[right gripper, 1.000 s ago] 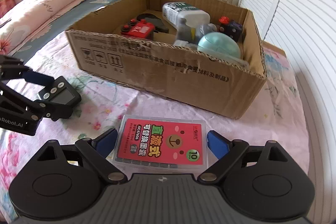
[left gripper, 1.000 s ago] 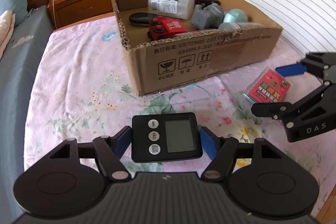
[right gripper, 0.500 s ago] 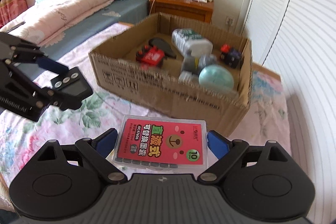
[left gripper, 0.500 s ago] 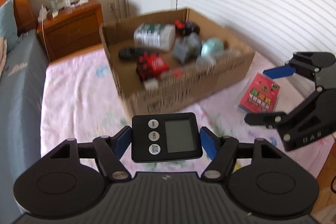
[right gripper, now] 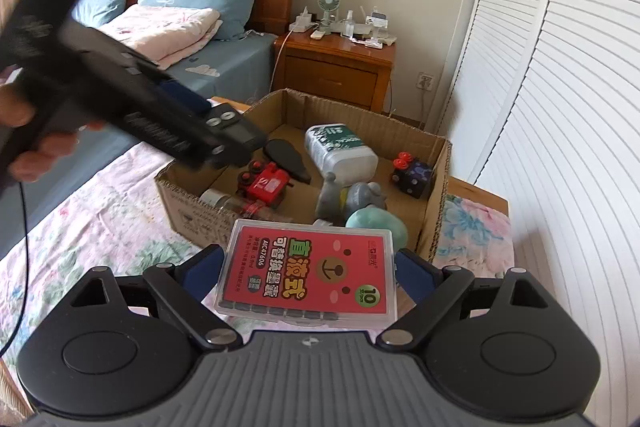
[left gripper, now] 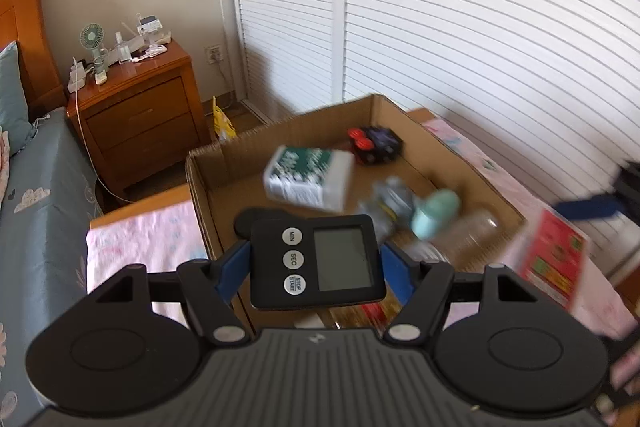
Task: Organize rigid objects
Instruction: 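Carry the timer and card box into the cardboard box and release both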
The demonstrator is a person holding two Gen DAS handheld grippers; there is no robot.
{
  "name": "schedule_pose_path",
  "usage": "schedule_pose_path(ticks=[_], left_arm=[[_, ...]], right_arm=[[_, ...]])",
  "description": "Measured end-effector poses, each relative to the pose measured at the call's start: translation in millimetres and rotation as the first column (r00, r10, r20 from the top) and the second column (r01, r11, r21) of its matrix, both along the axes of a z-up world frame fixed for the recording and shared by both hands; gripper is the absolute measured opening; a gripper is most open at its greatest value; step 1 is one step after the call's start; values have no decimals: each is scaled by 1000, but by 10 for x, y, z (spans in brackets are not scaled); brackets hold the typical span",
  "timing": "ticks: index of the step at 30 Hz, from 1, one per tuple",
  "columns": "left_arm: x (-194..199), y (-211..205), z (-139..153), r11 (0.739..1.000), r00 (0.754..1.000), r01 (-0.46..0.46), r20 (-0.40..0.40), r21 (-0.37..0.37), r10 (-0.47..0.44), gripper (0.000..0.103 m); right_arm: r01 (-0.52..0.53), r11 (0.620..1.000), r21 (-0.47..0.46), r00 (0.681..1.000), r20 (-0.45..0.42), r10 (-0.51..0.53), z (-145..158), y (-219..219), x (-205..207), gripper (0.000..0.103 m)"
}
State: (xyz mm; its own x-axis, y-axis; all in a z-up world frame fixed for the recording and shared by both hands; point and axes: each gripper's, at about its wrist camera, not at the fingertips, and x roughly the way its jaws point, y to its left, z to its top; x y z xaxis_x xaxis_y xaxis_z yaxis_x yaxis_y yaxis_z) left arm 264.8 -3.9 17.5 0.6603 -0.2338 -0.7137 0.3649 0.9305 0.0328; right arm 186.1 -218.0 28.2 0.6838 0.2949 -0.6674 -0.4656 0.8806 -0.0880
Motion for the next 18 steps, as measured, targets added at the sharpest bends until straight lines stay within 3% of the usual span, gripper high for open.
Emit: schedule_pose_path(ticks=[5,10,13,18], left_arm=[[322,-15,-113,999,999,-39,-5,22,39,70],[472,46,-193,996,996,-93,-10,-11,93,72],[465,90,-192,993,993,-115,-7,-18,115,86],[277,176,-96,992,992,-122,32,-14,123,96]], right_arm=[[13,1000,-8,1000,1,-13,13,-33,47,94],[18,1000,-16,1000,-1,-18,3,-30,70,94],[19,1000,-21,1000,-2,-19,6,-19,78,94],[15,999,-29,1000,2,-15,28,26,89,94]])
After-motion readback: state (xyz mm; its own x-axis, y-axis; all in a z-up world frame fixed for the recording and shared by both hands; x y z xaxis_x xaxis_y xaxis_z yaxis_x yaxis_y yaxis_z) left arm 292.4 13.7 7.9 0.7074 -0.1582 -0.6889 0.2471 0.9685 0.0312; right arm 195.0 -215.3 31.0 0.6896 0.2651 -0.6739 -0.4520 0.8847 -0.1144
